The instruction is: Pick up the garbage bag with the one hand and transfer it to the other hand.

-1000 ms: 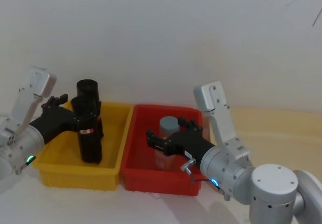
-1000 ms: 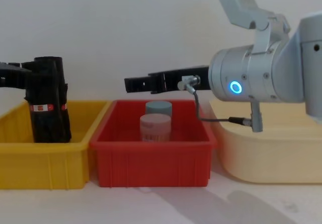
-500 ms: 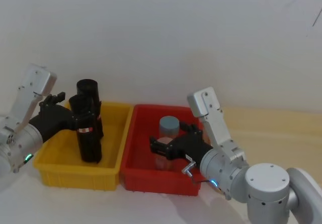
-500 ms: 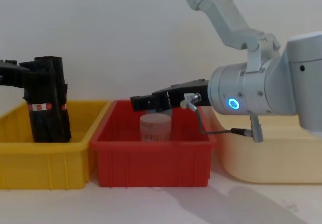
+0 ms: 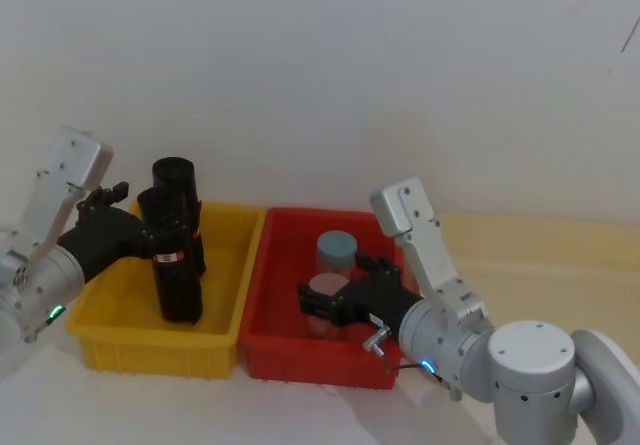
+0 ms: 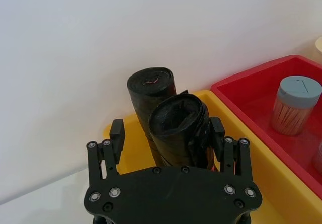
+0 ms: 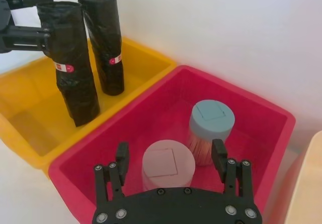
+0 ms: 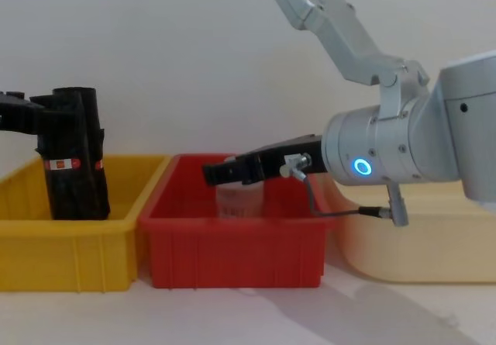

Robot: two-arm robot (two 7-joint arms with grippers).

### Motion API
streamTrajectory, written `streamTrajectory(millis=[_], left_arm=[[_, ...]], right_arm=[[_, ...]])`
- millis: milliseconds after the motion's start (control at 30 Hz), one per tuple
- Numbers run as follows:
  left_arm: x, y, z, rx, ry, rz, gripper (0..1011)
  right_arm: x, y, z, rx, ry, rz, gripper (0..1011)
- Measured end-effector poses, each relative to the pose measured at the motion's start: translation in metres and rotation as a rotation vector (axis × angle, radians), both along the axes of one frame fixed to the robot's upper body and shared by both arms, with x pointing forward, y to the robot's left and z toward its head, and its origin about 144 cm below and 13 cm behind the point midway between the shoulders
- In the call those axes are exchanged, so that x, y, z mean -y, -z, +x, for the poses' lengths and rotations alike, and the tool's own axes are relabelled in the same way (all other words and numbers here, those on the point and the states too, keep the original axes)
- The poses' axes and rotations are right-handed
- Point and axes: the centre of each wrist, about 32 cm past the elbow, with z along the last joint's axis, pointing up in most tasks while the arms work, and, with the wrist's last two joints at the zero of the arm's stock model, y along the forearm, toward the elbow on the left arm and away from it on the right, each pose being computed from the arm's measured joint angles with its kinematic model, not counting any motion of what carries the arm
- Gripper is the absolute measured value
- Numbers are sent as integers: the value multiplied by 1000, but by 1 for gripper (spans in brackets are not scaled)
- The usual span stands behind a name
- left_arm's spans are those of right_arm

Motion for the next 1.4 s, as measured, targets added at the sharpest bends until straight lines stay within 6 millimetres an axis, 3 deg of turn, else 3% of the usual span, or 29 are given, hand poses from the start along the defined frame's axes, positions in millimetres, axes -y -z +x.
streamTrajectory(millis=[1033,1267,1400], left_arm=[[0,-1,0,1,-2,3,992],[0,0,0,0,-2,3,840],[0,0,0,0,-2,3,716]], right_arm=[[3,12,9,-61,-1,-1,1002],[3,14,9,-66,0,2,910],[3,14,9,-66,0,3,778]])
